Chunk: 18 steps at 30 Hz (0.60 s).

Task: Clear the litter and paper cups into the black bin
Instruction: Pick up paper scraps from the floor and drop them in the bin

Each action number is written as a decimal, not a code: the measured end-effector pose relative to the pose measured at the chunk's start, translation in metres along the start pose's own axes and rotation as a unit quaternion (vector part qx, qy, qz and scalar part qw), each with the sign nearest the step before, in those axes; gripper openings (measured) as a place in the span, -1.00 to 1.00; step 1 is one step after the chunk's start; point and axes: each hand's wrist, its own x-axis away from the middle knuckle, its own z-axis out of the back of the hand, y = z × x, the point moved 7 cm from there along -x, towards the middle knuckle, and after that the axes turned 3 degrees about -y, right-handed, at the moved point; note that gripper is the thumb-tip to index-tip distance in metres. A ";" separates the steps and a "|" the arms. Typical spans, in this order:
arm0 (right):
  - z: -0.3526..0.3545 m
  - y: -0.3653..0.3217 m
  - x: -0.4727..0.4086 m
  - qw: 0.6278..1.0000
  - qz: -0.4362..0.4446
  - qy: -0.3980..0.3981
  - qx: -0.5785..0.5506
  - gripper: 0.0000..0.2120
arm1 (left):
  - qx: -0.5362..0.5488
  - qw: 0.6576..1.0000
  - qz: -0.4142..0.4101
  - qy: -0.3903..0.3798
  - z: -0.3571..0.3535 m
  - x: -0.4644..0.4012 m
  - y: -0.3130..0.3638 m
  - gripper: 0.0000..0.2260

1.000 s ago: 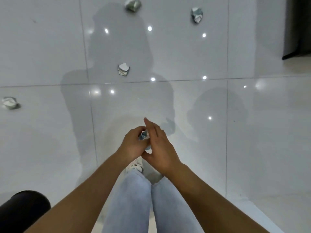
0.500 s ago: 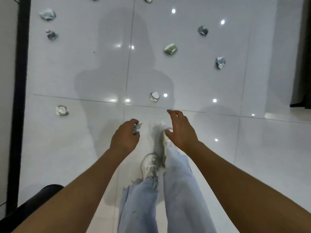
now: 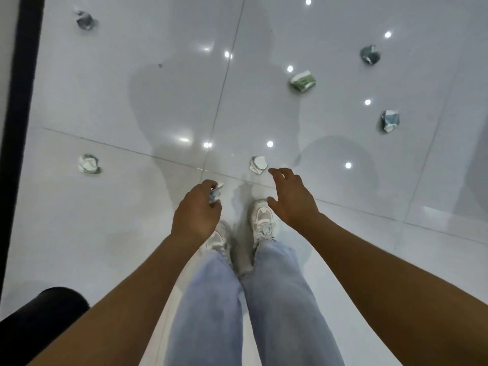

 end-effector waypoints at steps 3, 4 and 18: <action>-0.027 0.009 -0.044 1.000 -0.005 -0.003 0.012 -0.42 | -0.002 1.000 -0.002 -0.003 -0.017 -0.036 -0.019 -0.72; -0.039 0.013 -0.059 1.000 -0.013 -0.007 0.009 -0.42 | -0.003 1.000 -0.003 -0.002 -0.023 -0.048 -0.026 -0.72; -0.164 0.063 -0.231 0.997 -0.026 0.049 0.056 -0.33 | -0.021 0.998 -0.059 -0.009 -0.108 -0.192 -0.105 -0.67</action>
